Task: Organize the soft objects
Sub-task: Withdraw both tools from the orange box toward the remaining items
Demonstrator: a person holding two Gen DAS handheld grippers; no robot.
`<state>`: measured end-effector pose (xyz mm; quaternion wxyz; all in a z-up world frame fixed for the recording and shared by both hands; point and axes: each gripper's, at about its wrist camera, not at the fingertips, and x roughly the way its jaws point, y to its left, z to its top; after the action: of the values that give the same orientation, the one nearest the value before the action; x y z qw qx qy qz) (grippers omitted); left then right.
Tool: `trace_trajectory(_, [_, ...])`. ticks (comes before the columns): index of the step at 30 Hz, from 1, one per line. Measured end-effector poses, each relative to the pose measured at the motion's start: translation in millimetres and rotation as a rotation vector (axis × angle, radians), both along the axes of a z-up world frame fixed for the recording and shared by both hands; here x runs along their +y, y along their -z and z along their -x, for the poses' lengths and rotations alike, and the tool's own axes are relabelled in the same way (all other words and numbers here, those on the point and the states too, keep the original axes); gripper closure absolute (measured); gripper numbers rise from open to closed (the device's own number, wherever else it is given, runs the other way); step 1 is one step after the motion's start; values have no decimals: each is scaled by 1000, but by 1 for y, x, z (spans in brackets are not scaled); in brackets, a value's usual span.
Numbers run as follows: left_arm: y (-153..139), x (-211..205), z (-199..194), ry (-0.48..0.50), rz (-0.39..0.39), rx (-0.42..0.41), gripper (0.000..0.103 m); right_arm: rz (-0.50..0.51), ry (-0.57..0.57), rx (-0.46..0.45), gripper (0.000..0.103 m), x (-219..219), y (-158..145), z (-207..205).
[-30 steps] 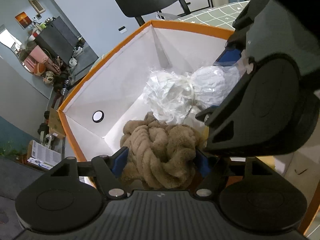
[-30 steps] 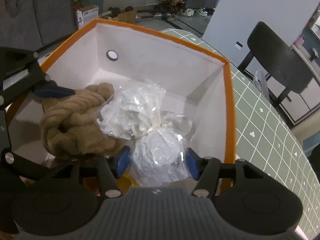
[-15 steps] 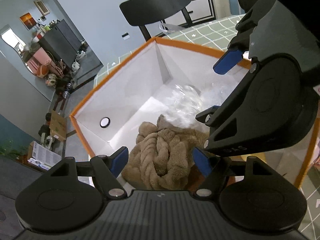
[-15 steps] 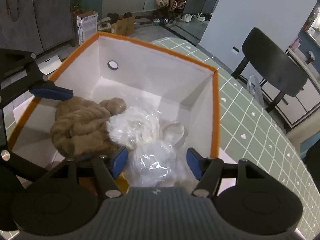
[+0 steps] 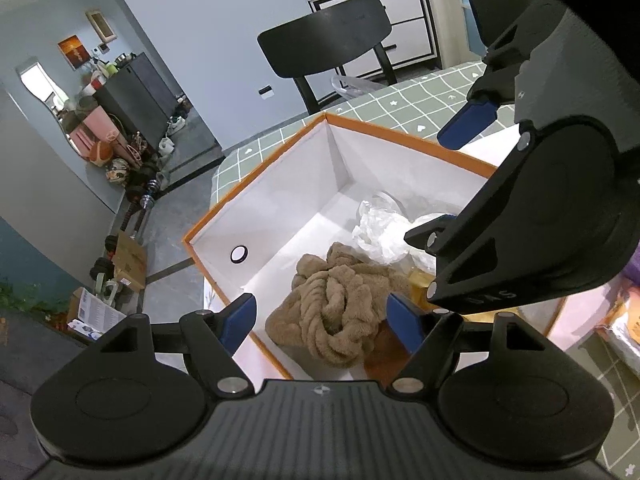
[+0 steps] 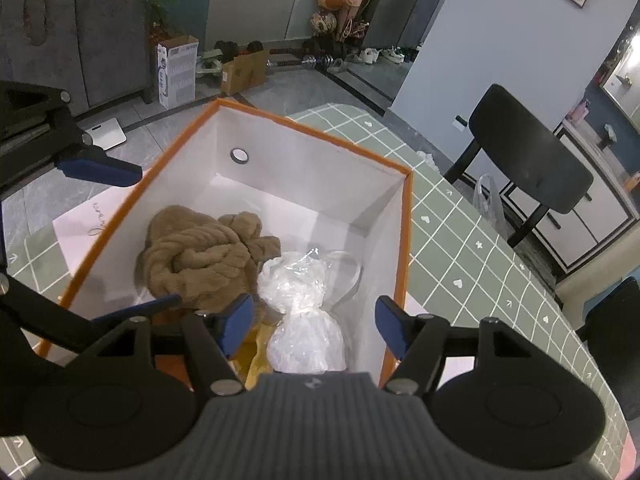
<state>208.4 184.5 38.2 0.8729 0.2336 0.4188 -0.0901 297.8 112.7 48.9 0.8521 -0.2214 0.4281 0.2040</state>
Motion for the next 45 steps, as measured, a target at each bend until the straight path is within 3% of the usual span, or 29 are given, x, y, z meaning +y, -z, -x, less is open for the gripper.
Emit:
trace_trajectory(18, [-28, 3, 48, -4, -2, -67, 15, -11, -45, -59, 33, 1, -44, 59])
trace_trajectory(28, [-33, 1, 83, 21, 14, -103, 13, -22, -83, -80, 33, 1, -52, 103])
trace_trajectory(36, [-11, -9, 128, 96, 45, -106, 12, -48, -143, -42, 33, -12, -34, 146])
trace_trajectory(45, [34, -28, 185, 175, 107, -44, 13, -104, -204, 61, 32, -37, 15, 205])
